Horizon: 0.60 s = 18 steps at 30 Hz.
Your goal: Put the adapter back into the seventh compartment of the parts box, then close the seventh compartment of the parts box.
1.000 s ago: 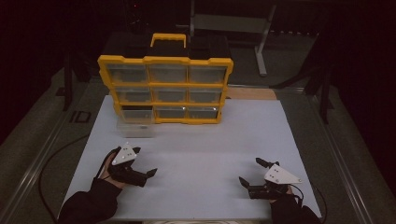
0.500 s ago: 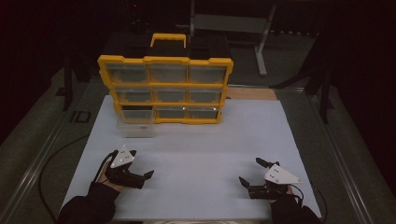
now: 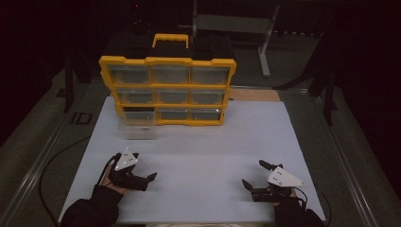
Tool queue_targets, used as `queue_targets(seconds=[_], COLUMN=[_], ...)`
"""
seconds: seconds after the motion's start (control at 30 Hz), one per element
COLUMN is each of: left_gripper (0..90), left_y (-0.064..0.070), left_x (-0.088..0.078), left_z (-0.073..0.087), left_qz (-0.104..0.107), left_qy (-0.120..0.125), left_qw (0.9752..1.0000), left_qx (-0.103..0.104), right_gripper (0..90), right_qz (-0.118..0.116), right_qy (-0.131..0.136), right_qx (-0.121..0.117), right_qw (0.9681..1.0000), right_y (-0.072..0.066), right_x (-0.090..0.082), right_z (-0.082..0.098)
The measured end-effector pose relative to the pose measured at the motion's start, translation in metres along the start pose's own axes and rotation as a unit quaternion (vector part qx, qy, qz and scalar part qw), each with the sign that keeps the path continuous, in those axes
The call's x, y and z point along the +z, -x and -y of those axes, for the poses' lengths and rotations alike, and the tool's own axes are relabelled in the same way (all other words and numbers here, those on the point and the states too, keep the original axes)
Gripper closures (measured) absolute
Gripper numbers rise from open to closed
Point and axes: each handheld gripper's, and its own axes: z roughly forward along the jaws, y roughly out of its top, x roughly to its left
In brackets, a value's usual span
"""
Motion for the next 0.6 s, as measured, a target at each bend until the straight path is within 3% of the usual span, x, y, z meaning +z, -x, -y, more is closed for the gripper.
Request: queue_targets(seconds=[0.6], left_gripper=[0.0], left_y=[0.0010], left_x=[-0.0015], left_z=[-0.0020], left_qz=[0.004], left_qy=[0.003], left_qw=[1.0000], left_qx=[0.006], right_gripper=[8.2], right_qz=[0.000], right_qy=[-0.001], right_qx=[-0.002], right_qw=[1.0000], right_y=[0.0000], right_x=[-0.0002], right_z=[-0.0002])
